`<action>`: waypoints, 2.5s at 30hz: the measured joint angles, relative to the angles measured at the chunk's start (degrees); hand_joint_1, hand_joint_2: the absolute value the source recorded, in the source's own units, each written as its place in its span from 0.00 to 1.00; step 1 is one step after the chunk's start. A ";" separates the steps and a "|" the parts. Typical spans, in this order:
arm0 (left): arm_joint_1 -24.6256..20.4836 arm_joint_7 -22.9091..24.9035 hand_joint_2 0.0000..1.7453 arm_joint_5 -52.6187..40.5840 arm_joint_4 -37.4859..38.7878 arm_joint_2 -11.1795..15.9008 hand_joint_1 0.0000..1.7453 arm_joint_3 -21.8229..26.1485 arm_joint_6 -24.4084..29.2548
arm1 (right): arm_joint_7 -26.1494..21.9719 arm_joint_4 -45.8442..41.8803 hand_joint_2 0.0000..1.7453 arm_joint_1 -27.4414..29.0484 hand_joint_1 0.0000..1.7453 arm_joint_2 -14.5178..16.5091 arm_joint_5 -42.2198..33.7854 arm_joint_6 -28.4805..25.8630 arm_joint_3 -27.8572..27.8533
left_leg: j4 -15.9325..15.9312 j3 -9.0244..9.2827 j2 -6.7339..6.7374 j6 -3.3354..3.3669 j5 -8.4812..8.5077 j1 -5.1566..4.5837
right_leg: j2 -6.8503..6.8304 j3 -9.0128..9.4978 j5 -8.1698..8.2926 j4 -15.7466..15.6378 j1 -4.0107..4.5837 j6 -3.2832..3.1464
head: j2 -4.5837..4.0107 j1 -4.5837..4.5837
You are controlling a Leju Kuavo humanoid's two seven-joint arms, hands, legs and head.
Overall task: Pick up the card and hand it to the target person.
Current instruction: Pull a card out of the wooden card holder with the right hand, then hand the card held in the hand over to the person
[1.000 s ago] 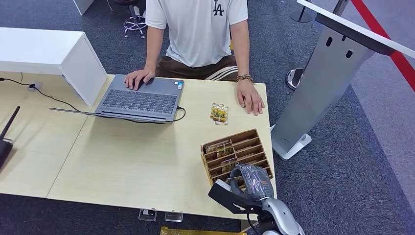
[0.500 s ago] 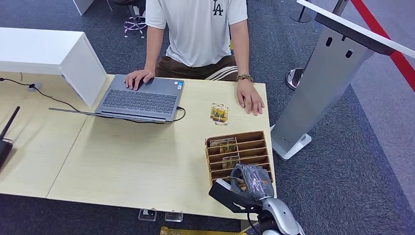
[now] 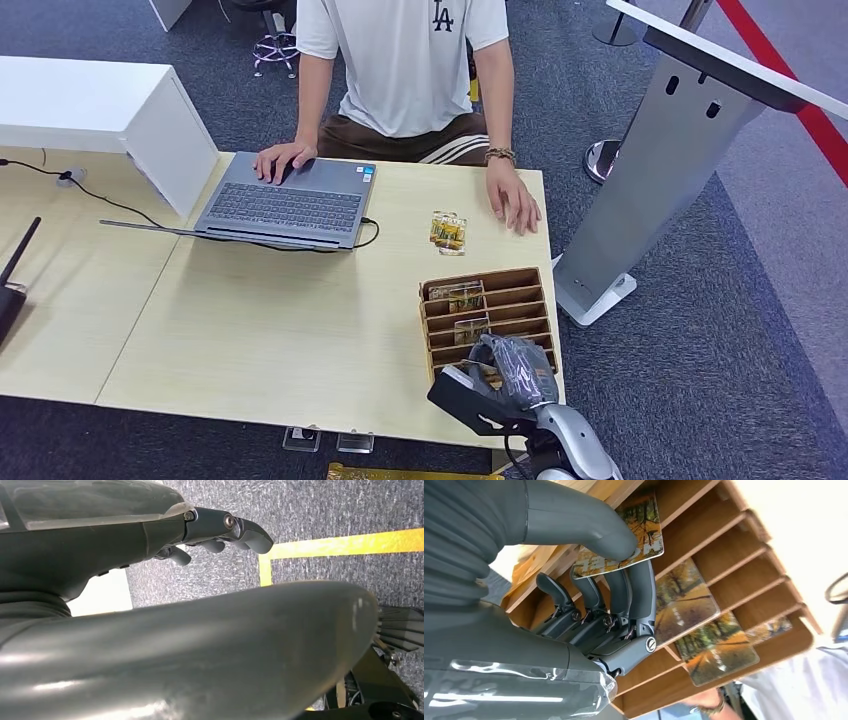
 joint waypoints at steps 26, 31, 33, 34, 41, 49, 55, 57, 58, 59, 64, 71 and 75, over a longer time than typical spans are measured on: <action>0.08 -1.18 0.00 1.19 -0.01 0.26 0.00 0.02 0.18 | -8.61 -22.86 1.00 -3.69 0.86 -7.11 -12.42 -3.63 -2.76 | 0.01 -0.03 0.00 0.00 0.00 0.00 | 0.00 -0.02 0.00 0.00 0.00 0.00 | 0.00 -0.07; 0.05 -1.74 0.00 0.96 -0.01 0.23 0.00 0.01 -0.09 | -10.25 -23.18 1.00 -4.07 0.86 -5.97 6.83 -17.51 -2.69 | 0.01 -0.03 0.00 0.00 0.00 0.00 | 0.00 -0.01 0.00 0.00 0.00 0.01 | -0.01 0.02; 0.04 -1.78 0.00 0.57 -0.01 0.19 0.00 -0.01 -0.13 | -10.88 -22.99 1.00 -3.96 0.86 -5.30 14.91 -25.16 -2.69 | 0.01 -0.03 0.00 0.00 0.00 0.00 | 0.00 -0.01 0.00 0.00 0.00 0.01 | -0.01 0.04; 0.04 -1.78 0.00 0.33 -0.01 0.15 0.00 -0.02 -0.13 | -11.31 -22.86 1.00 -3.76 0.86 -4.89 18.77 -28.95 -2.72 | 0.01 -0.03 0.00 0.00 0.00 0.00 | 0.00 -0.01 0.00 0.00 0.00 0.01 | -0.01 0.04; 0.04 -1.58 0.00 -0.26 -0.01 -0.10 0.00 -0.15 -0.07 | -20.62 -24.66 1.00 0.48 0.86 0.66 30.80 -35.15 -5.68 | 0.00 -0.04 0.00 -0.01 -0.01 0.00 | 0.00 -0.04 -0.02 0.00 0.01 -0.02 | 0.00 -0.13; 0.04 -1.03 0.00 -0.13 -0.01 -0.20 0.00 -0.15 0.24 | -26.15 -24.78 1.00 3.16 0.86 5.81 27.49 -35.25 -10.05 | 0.00 -0.03 0.00 -0.01 -0.01 0.00 | 0.00 -0.01 -0.02 0.00 0.00 -0.02 | 0.00 0.04; 0.02 -0.92 0.00 -0.08 -0.02 -0.20 0.00 -0.15 0.14 | -23.47 -22.52 1.00 3.36 0.86 6.44 26.87 -35.24 -10.28 | 0.00 -0.05 0.00 -0.01 -0.01 0.00 | 0.00 -0.02 -0.02 0.00 0.00 -0.02 | 0.00 -0.02; 0.02 -0.88 0.00 -0.08 -0.02 -0.20 0.00 -0.15 0.13 | -22.29 -21.18 1.00 3.27 0.86 6.43 27.17 -35.24 -10.26 | 0.00 -0.05 0.00 -0.01 -0.01 0.00 | 0.00 -0.02 -0.02 0.00 0.00 -0.02 | 0.01 -0.04; 0.02 -0.87 0.00 -0.07 -0.02 -0.20 0.00 -0.15 0.13 | -21.89 -20.60 1.00 3.20 0.86 6.43 27.32 -35.24 -10.25 | 0.00 -0.05 0.00 -0.01 -0.01 0.00 | 0.00 -0.03 -0.02 0.00 0.00 -0.02 | 0.01 -0.04; 0.02 -0.86 0.00 -0.02 -0.02 -0.20 0.00 -0.16 0.13 | -21.43 -20.05 1.00 3.10 0.86 6.43 27.43 -35.24 -10.22 | 0.00 -0.06 0.00 -0.01 -0.01 0.00 | 0.00 -0.03 -0.02 0.00 0.00 -0.02 | 0.01 -0.04; -0.08 -0.82 0.00 0.42 -0.02 -0.20 0.00 -0.24 -0.30 | -16.36 -15.37 1.00 1.18 0.86 6.25 26.02 -35.24 -9.61 | 0.00 -0.06 0.00 -0.01 -0.01 0.00 | 0.00 -0.01 -0.01 0.00 0.00 -0.02 | 0.00 -0.02; -0.17 -0.57 0.00 0.46 -0.02 -0.20 0.00 -0.88 -0.46 | -12.95 -6.94 1.00 -2.80 0.86 6.04 24.30 -35.24 -7.65 | 0.00 -0.05 -0.01 -0.01 0.00 0.00 | 0.00 -0.01 -0.01 0.00 0.00 -0.02 | 0.00 0.02; -0.18 -0.48 0.50 0.51 -0.01 -0.20 0.00 -1.09 -0.45 | -13.03 -3.57 1.00 -4.02 0.43 6.11 23.37 -35.24 -7.06 | 0.00 -0.05 0.00 -0.01 0.00 0.00 | 0.00 -0.02 -0.01 0.00 0.01 -0.02 | 0.00 -0.05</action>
